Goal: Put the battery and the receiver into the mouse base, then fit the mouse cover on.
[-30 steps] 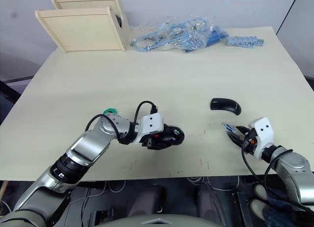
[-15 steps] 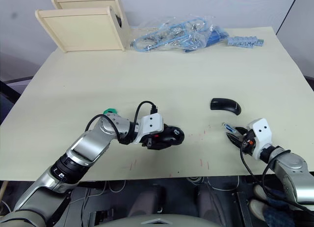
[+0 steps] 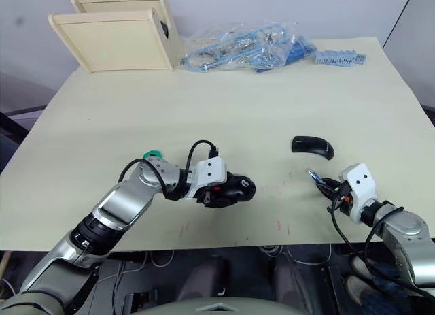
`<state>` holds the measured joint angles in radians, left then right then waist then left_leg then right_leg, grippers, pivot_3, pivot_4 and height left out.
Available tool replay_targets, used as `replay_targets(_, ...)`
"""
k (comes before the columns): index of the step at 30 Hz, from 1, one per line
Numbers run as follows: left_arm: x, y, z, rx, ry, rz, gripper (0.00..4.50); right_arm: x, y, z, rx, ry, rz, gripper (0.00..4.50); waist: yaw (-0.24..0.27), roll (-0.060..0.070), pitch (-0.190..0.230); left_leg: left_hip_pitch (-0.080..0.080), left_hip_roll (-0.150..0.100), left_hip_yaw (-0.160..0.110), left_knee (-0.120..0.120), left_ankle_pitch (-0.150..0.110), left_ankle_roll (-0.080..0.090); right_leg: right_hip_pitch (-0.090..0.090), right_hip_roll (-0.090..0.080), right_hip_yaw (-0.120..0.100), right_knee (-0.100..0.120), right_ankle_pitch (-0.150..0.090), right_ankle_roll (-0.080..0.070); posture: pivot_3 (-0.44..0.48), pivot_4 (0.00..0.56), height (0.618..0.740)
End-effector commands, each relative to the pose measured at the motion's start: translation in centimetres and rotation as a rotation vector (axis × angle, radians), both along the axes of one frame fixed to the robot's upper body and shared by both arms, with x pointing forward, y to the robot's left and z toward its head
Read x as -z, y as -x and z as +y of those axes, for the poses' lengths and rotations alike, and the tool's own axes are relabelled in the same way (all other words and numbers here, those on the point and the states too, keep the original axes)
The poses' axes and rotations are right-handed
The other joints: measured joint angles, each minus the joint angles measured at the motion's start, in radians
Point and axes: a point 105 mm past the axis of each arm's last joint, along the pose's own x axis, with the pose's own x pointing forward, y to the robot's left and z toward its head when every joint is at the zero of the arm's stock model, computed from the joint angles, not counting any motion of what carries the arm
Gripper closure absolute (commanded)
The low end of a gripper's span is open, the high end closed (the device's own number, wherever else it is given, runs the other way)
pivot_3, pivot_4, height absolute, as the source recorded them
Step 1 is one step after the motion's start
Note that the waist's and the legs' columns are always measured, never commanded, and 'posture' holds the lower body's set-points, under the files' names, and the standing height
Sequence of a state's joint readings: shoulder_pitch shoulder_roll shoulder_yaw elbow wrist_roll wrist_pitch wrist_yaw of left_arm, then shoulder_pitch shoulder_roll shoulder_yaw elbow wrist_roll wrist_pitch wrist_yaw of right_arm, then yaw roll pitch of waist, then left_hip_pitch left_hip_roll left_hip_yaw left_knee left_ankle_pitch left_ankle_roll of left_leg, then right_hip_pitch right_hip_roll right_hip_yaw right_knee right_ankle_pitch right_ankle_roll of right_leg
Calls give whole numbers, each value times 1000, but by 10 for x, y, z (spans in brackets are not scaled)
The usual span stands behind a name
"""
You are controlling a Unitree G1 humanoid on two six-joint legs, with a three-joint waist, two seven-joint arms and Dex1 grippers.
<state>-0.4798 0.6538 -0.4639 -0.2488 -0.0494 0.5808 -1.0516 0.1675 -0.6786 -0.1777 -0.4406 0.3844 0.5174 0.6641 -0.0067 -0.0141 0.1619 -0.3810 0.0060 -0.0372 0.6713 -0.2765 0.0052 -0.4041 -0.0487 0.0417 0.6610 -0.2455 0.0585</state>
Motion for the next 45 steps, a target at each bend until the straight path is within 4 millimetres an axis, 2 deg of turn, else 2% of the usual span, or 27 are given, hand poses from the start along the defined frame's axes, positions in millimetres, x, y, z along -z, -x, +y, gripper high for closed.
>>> replay_targets(1, 9, 4, -2, 19, -17, 28, 1549, -41, 19, 29, -169, 109, -52, 4413, -2, 1, 0, 0, 0, 0, 0, 0, 0, 0, 0, 0, 0, 0, 0, 0, 150, 740)
replay_targets(5, 9, 4, -3, 24, -20, 27, 1549, -54, 24, 41, -181, 233, 14, 4413, -3, -1, -1, 0, 0, -2, 0, 0, 0, 0, 0, -2, 0, 0, 0, 0, 150, 740)
replay_targets(8, 9, 4, -3, 33, -29, 29, 1549, -64, 30, 67, -302, 206, 106, 4413, -2, -3, -1, 0, 0, -2, 0, 0, 0, 0, 0, -1, -1, 0, 0, 0, 150, 740)
replay_targets(11, 9, 4, -3, 36, -38, 29, 1549, -67, 26, 90, -360, 224, 163, 4413, -6, -3, -1, 0, 0, -2, 0, 0, 0, 0, 0, -2, 0, 0, 0, 0, 150, 740)
replay_targets(15, 9, 4, -1, 35, -42, 34, 1549, -68, 19, 110, -374, 221, 221, 4413, -1, -3, -1, -3, 0, -6, 0, 0, 0, 0, 0, -6, -2, 0, 0, 0, 150, 740)
replay_targets(21, 9, 7, -2, 34, -42, 36, 1549, -55, 16, 132, -414, 217, 284, 4413, -6, -3, -1, -3, -1, -12, 0, 0, 0, 0, -1, -7, -1, 0, 0, 0, 150, 740)
replay_targets(30, 9, 7, -3, 31, -40, 42, 1549, -39, 3, 136, -332, 218, 343, 4413, -7, -3, -1, -3, -1, -13, 0, 0, 0, 0, -1, -8, -1, 0, 0, 0, 150, 740)
replay_targets(45, 9, 8, -5, 32, -35, 43, 1549, -24, 9, 143, -329, 210, 406, 4413, -7, -3, -1, -4, -1, -14, 0, 0, 0, 0, -1, -9, -1, 0, 0, 0, 150, 740)
